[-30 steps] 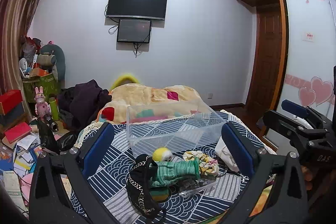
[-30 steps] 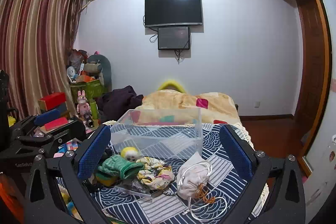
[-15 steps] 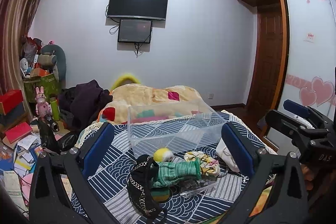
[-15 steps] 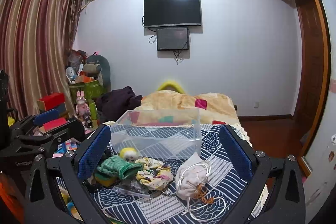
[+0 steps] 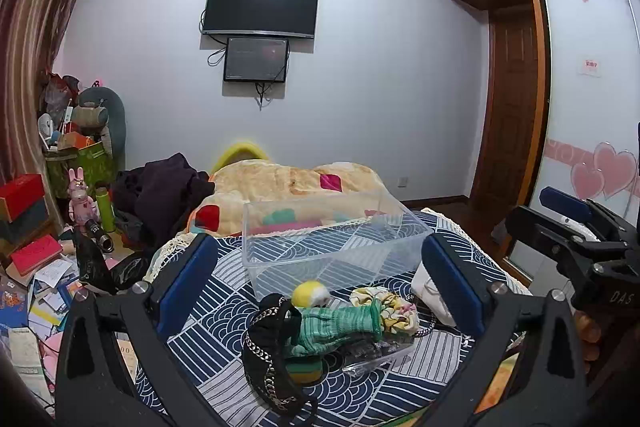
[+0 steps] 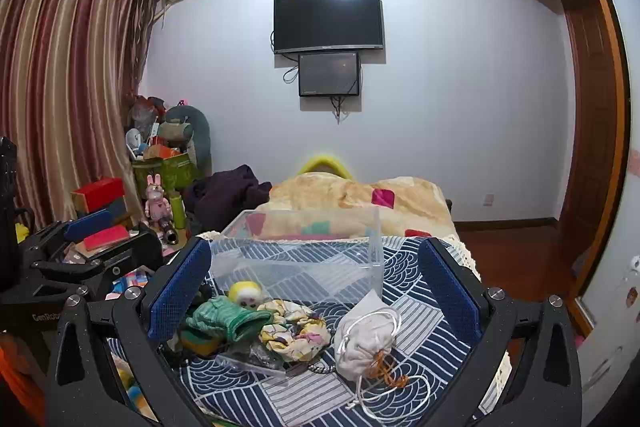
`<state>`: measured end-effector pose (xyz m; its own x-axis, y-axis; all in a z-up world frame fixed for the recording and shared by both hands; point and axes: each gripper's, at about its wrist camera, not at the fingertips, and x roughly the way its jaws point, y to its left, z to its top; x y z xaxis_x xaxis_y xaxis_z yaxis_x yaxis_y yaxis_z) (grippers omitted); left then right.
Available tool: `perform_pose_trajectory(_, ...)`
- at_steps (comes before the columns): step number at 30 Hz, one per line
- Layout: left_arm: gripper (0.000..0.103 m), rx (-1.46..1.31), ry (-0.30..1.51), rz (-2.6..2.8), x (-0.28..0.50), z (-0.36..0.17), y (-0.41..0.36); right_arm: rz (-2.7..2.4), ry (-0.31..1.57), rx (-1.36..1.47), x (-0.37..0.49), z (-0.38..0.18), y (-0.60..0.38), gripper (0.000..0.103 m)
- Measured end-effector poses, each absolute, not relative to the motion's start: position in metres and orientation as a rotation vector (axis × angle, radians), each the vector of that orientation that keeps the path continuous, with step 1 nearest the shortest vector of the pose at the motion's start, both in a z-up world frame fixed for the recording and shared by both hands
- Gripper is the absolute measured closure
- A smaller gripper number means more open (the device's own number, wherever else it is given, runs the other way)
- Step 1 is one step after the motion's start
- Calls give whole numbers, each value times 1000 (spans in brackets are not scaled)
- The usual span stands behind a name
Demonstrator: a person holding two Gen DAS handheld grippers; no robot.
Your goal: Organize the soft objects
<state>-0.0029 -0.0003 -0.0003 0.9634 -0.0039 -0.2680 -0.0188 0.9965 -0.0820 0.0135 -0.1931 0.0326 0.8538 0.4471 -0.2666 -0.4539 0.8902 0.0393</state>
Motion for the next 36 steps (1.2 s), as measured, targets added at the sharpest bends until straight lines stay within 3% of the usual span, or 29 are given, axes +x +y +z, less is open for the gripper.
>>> perform_pose_trajectory(36, 0, -58, 264, 9, -5, 4, -7, 484, 276, -22, 11, 31, -192, 0)
